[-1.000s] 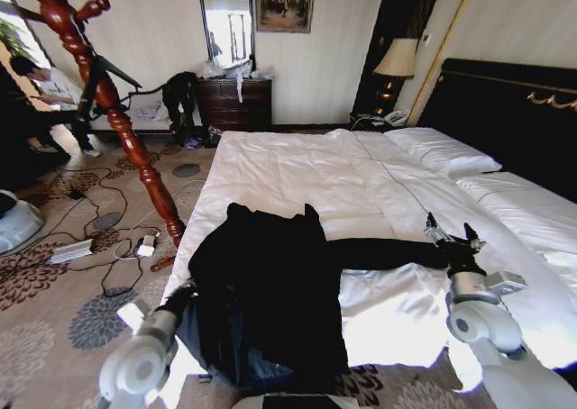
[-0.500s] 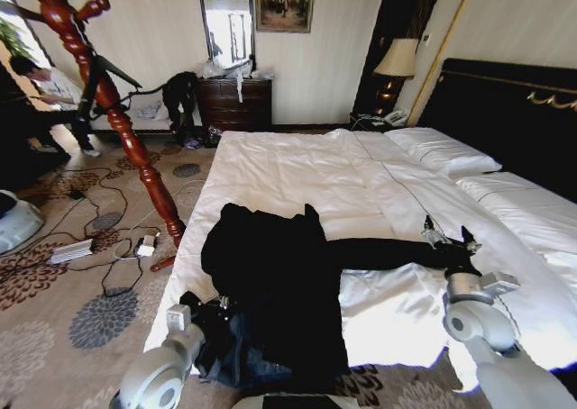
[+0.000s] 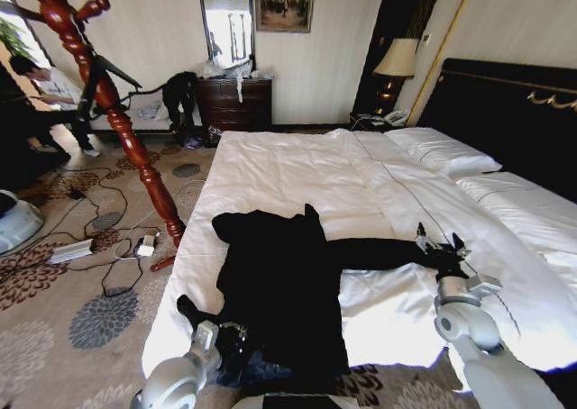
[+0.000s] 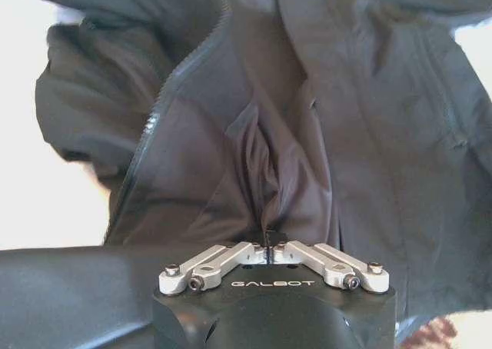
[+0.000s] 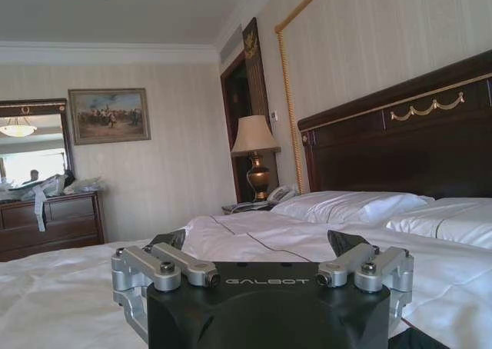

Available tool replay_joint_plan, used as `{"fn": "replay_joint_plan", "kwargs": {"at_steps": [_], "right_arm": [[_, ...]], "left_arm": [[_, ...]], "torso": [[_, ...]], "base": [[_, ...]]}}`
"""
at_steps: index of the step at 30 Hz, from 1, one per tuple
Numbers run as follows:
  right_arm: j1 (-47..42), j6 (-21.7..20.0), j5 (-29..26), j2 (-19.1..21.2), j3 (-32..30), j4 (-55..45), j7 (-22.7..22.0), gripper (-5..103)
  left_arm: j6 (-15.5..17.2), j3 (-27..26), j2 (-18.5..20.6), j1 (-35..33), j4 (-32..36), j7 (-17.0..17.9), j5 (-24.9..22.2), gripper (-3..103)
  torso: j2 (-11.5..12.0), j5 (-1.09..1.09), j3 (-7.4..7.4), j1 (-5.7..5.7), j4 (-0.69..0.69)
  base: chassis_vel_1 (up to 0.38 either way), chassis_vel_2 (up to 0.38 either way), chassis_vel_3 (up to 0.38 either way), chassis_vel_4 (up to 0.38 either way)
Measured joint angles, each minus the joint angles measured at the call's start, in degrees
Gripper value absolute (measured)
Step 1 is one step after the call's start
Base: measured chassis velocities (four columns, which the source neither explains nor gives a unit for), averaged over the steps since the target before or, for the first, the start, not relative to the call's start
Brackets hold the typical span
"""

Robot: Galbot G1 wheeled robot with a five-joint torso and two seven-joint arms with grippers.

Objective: Pick up the clothes from the bed and hang them on the clothes hanger.

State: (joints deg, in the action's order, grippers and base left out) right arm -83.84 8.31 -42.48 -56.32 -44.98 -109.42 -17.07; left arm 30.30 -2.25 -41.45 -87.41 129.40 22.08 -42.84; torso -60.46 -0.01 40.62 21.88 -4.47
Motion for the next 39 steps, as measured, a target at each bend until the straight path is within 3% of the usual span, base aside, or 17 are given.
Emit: {"fn": "replay_joint_plan", "kwargs": {"at_steps": [2, 3, 4, 6, 8, 9, 13, 14, 17, 19, 20, 22, 27, 31, 35, 39], "right_arm": [[-0.04, 0.00, 0.05, -0.12, -0.06, 0.00, 0.01, 100], [-0.10, 0.00, 0.10, -0.26, -0.18, 0.00, 0.01, 100], [-0.24, 0.00, 0.17, -0.47, -0.37, -0.13, 0.02, 100], [-0.36, 0.00, 0.22, -0.58, -0.53, -0.29, 0.02, 100], [-1.11, 0.00, 0.40, -0.91, -1.34, -0.99, 0.02, 100], [-1.11, 0.00, 0.40, -0.91, -1.34, -0.99, 0.02, 100], [-1.68, 0.01, 0.58, -1.14, -1.93, -1.89, 0.02, 100], [-1.68, 0.01, 0.58, -1.14, -1.93, -1.89, 0.02, 100], [-1.85, 0.06, 0.58, -1.36, -2.05, -2.49, 0.02, 100], [-1.89, 0.07, 0.58, -1.39, -2.06, -2.58, 0.02, 100], [-2.05, 0.11, 0.56, -1.46, -2.08, -2.89, 0.02, 100], [-2.26, 0.16, 0.53, -1.53, -2.17, -3.38, 0.02, 100], [-3.18, 0.20, 0.36, -1.59, -2.99, -4.75, -0.01, 100], [-3.74, 0.20, -0.16, -0.82, -3.32, -6.19, -0.16, 100], [-4.30, 0.20, -0.44, -0.17, -3.74, -6.49, -0.20, 100], [-4.51, 0.20, -0.71, 0.32, -3.98, -6.80, -0.21, 100]], "left_arm": [[0.17, -0.46, -0.12, -0.47, 0.57, 0.43, -0.52, 3], [0.28, -1.44, -0.44, -1.22, 1.57, 0.88, -1.44, 9], [0.41, -3.33, -1.21, -2.57, 3.73, 1.25, -3.88, 20], [0.74, -4.30, -1.66, -3.17, 4.98, 1.62, -5.71, 20], [2.33, -7.55, -2.80, -4.21, 8.69, 2.59, -12.36, 30], [2.33, -7.55, -2.80, -4.21, 8.69, 2.59, -12.36, 30], [3.34, -18.29, -7.43, -5.33, 12.88, 5.44, -23.92, 52], [3.34, -18.29, -7.43, -5.33, 12.88, 5.44, -23.92, 52], [4.56, -28.93, -12.49, -5.06, 13.47, 9.09, -30.00, 62], [4.87, -30.65, -13.06, -4.93, 13.35, 9.86, -30.45, 68], [5.63, -35.57, -14.78, -4.63, 12.76, 12.33, -30.80, 74], [6.92, -39.80, -16.87, -4.75, 11.56, 17.24, -30.58, 85], [7.81, -41.70, -21.30, -5.37, 8.57, 20.96, -29.42, 94], [9.80, -44.41, -29.60, -4.21, 6.50, 28.68, -37.96, 100], [11.37, -45.94, -32.19, -5.37, 6.53, 31.40, -42.20, 100], [11.68, -46.43, -32.28, -6.08, 5.86, 31.68, -42.19, 100]], "torso": [[0.00, 0.00, 0.00, 0.00, 0.00], [0.00, 0.00, 0.00, 0.00, 0.00], [0.00, 0.00, 0.00, 0.00, 0.01], [0.00, 0.01, 0.00, 0.00, 0.01], [0.00, 0.01, 0.00, 0.00, 0.00], [0.00, 0.01, 0.00, 0.00, 0.00], [0.00, 0.01, 0.00, 0.00, 0.01], [0.00, 0.01, 0.00, 0.00, 0.01], [0.00, 0.00, 0.00, 0.00, 0.01], [0.00, 0.00, 0.00, 0.00, 0.01], [0.00, 0.01, 0.00, 0.00, 0.00], [0.00, 0.01, 0.00, 0.00, 0.00], [0.00, -0.01, 0.00, 0.00, 0.00], [0.00, 0.00, 0.00, 0.00, 0.01], [0.00, 0.01, 0.00, 0.00, 0.01], [0.00, 0.01, 0.00, 0.00, 0.00]], "base": [[0.000, 0.000, 0.000, 0.000], [0.000, 0.000, 0.000, 0.000], [0.000, 0.000, 0.000, 0.000], [0.000, 0.000, 0.000, 0.000], [0.000, 0.000, 0.000, 0.000], [0.000, 0.000, 0.000, 0.000], [0.000, 0.000, 0.000, 0.000], [0.000, 0.000, 0.000, 0.000], [0.000, 0.000, 0.000, 0.000], [0.000, 0.000, 0.000, 0.000], [0.000, 0.000, 0.000, 0.000], [0.000, 0.000, 0.000, 0.000], [0.000, 0.000, 0.000, 0.000], [0.000, 0.000, 0.000, 0.000], [0.000, 0.000, 0.000, 0.000], [0.000, 0.000, 0.000, 0.000]]}}
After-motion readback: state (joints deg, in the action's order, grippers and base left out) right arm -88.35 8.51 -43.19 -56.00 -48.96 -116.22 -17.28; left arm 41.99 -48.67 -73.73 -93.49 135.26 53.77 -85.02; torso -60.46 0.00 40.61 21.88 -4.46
